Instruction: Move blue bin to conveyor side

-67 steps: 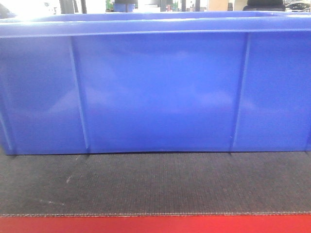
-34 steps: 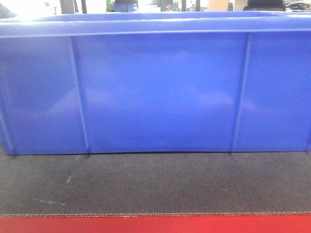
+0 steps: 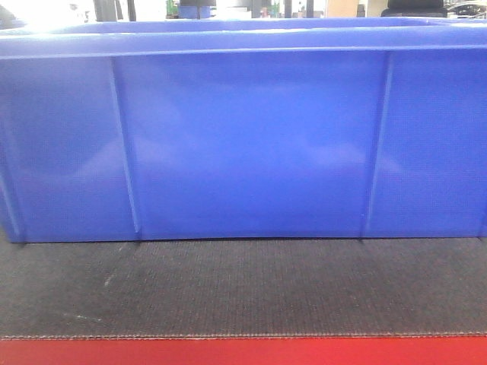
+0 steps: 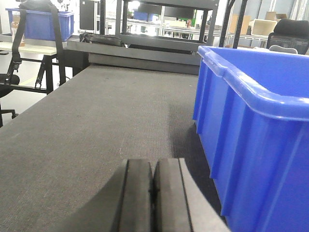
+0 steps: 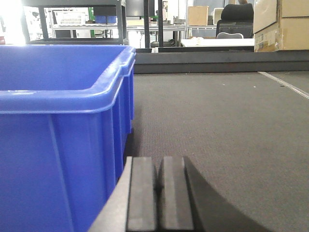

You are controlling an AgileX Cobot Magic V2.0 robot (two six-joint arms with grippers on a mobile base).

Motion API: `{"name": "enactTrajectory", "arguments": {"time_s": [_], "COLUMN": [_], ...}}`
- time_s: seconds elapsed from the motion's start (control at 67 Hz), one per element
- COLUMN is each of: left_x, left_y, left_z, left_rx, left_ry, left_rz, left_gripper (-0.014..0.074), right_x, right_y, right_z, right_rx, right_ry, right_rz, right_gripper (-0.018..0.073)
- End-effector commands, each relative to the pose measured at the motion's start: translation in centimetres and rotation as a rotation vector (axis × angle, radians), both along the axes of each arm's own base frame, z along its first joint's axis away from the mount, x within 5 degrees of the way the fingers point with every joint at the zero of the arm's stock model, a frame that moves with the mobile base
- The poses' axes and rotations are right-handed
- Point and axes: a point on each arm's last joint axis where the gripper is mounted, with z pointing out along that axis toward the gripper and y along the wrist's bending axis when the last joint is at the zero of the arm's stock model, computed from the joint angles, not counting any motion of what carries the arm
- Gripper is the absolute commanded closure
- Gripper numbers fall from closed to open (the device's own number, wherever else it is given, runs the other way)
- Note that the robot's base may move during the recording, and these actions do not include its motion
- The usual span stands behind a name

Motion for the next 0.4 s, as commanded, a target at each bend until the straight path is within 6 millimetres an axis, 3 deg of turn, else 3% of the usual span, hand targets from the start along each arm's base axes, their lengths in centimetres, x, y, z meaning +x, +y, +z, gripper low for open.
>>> {"name": "enactTrajectory", "arguments": {"time_s": [0.0,0.388], "left_x": [-0.06,-0.06], "left_y": [0.01,0.01], "left_z": [0.27,0.27], "left_rx": [0.005,0.005], "left_ry": [-0.023,-0.023], "left_rz": [0.003,0.003], "left_gripper": [0.0620,0.0620], "right_x": [-0.07,-0.07], "right_y": [-0.06,-0.06], "right_z": [0.35,0.35], "right_rx": [-0.005,-0.005], "right_ry": [-0.039,-0.039], "right_rz": [-0.009,-0.009], "right_gripper": [0.0648,0.0648]}}
